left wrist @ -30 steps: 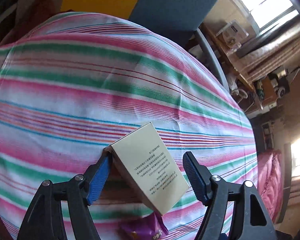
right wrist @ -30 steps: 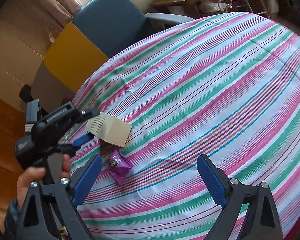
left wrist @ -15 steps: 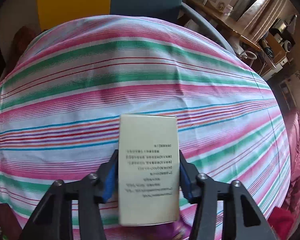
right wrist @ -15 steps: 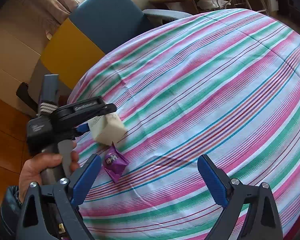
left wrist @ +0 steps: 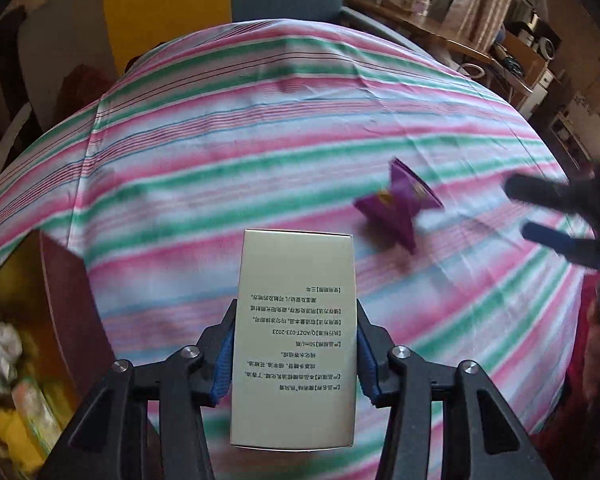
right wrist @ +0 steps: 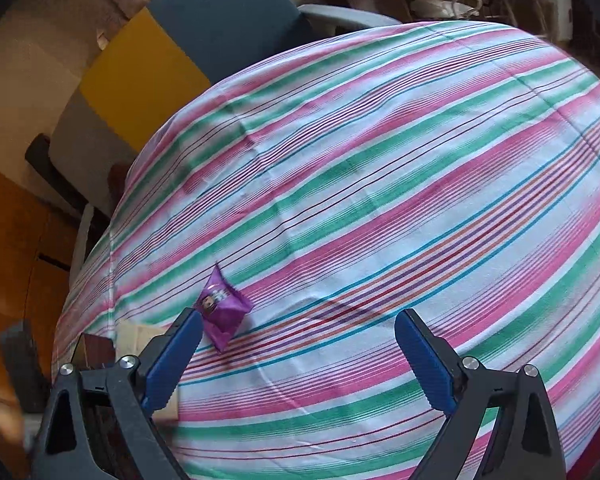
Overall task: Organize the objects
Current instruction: 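Lift the beige box with the left gripper while the right gripper grasps the purple packet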
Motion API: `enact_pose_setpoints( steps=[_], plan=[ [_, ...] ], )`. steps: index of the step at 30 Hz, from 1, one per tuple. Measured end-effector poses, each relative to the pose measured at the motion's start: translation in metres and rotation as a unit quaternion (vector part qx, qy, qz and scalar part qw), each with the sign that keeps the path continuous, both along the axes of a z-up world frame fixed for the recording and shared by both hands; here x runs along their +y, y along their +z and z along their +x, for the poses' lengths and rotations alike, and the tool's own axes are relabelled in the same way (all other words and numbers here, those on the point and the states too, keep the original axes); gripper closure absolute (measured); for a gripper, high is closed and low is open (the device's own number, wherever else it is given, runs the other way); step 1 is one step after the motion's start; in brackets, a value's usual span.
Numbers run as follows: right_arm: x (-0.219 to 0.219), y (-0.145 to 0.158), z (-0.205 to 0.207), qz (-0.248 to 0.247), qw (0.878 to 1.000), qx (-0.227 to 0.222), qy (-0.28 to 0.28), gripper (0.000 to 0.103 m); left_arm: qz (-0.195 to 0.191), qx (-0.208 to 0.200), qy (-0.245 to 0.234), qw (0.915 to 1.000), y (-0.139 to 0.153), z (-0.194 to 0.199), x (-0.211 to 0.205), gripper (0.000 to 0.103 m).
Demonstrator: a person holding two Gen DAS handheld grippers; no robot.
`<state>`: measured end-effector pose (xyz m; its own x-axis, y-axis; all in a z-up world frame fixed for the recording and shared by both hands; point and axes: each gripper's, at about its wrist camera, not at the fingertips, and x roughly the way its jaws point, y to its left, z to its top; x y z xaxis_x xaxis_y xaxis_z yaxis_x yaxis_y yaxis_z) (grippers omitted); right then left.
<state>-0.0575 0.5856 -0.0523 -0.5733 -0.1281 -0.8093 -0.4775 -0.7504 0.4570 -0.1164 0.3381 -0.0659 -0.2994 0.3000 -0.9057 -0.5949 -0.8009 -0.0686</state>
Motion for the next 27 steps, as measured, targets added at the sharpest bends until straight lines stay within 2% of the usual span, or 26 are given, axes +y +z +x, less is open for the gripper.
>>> enact_pose_setpoints(
  steps=[4, 8, 14, 16, 18, 19, 20, 21, 22, 24, 27],
  plan=[
    [-0.009, -0.007, -0.004, -0.045, 0.999, 0.005, 0.026, 0.009, 0.025, 0.009, -0.005, 0.9996, 0.003, 0.034, -0.012, 0.053],
    [-0.018, -0.024, -0.013, -0.135, 0.99, 0.0, 0.043, 0.015, 0.045, 0.012, 0.0, 0.9989, 0.003, 0.049, -0.019, 0.053],
    [-0.034, -0.034, -0.042, -0.142, 0.99, -0.01, 0.023, 0.015, 0.058, 0.013, -0.001, 0.9982, 0.003, 0.055, -0.03, 0.053],
    [-0.038, -0.036, -0.055, -0.127, 0.992, -0.014, 0.023, 0.017, 0.063, 0.006, 0.003, 0.998, 0.0, 0.055, -0.033, 0.053],
    [-0.047, -0.04, -0.071, -0.104, 0.994, -0.025, 0.026, 0.03, 0.066, 0.01, 0.001, 0.9977, -0.001, 0.056, -0.035, 0.053],
    [-0.055, -0.041, -0.079, -0.072, 0.996, -0.039, 0.037, 0.032, 0.066, 0.01, 0.001, 0.9978, -0.001, 0.056, -0.036, 0.053],
    [-0.063, -0.038, -0.084, -0.038, 0.997, -0.044, 0.048, 0.049, 0.067, 0.01, 0.001, 0.9977, -0.001, 0.056, -0.036, 0.053],
    [-0.074, -0.034, -0.089, 0.01, 0.996, -0.049, 0.072, 0.072, 0.07, 0.008, 0.002, 0.9975, -0.001, 0.055, -0.038, 0.053],
    [-0.084, -0.033, -0.092, 0.045, 0.992, -0.059, 0.1, 0.073, 0.073, 0.005, 0.003, 0.9973, -0.002, 0.055, -0.039, 0.053],
    [-0.094, -0.032, -0.09, 0.081, 0.987, -0.064, 0.123, 0.074, 0.073, 0.006, -0.001, 0.9973, -0.002, 0.055, -0.04, 0.053],
    [-0.109, -0.03, -0.077, 0.138, 0.969, -0.078, 0.188, 0.074, 0.073, 0.01, -0.001, 0.9973, -0.002, 0.055, -0.04, 0.053]
  ],
)
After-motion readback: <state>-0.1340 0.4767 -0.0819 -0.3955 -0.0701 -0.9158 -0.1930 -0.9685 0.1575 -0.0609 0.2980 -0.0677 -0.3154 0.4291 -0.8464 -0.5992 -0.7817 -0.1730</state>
